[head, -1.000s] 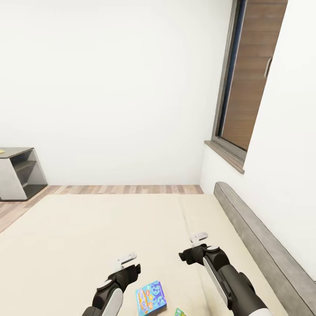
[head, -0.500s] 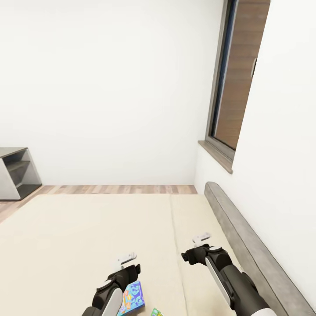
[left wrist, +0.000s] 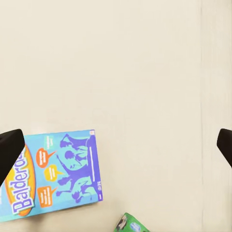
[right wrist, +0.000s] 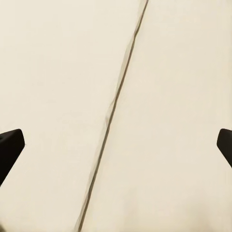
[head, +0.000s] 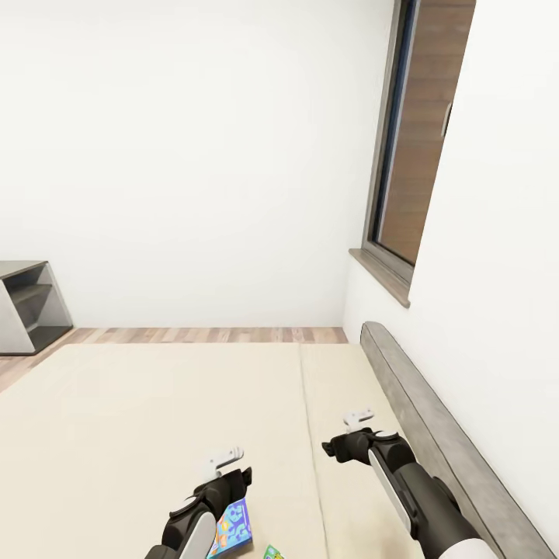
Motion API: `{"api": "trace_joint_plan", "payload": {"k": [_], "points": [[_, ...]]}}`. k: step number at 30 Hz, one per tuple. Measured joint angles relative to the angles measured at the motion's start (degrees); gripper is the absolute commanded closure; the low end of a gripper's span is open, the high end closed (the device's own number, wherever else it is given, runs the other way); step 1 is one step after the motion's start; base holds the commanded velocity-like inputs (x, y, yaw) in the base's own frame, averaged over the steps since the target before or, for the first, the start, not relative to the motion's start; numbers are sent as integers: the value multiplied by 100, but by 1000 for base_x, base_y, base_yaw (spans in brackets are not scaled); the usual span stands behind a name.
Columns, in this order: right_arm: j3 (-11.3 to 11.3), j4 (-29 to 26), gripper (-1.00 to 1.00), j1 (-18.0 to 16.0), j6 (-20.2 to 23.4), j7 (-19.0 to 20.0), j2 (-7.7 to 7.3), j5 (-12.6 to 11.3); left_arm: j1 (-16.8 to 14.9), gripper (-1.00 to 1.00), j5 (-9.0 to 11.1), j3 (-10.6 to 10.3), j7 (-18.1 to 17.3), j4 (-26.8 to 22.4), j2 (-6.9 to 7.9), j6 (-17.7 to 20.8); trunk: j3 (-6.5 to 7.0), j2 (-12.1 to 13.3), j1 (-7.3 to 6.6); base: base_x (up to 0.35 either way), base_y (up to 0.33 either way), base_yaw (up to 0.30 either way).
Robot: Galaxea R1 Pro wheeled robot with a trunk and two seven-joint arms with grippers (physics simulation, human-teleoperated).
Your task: Put all the toys in the child's room - the three board games (two on the bed and one on the table), the two jigsaw puzzles on the table, and the tennis ball on the table - inside the toy box on the table in the child's room.
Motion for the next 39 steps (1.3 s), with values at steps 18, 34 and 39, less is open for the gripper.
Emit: {"api": "trace_joint_plan", "payload": {"k": [18,34,39], "points": [[0,0,-100,0,0,0,0,0,0,-100,0,0,0,0,0,0,0,0,0,0,0,0],[0,0,-100,0,0,0,0,0,0,-100,0,0,0,0,0,0,0,0,0,0,0,0],[31,14,-100,-1,-10,-33,11,8,32,-100,-31,-3,33,-32,-5,-12,0,0,0,0,0,0]]}}
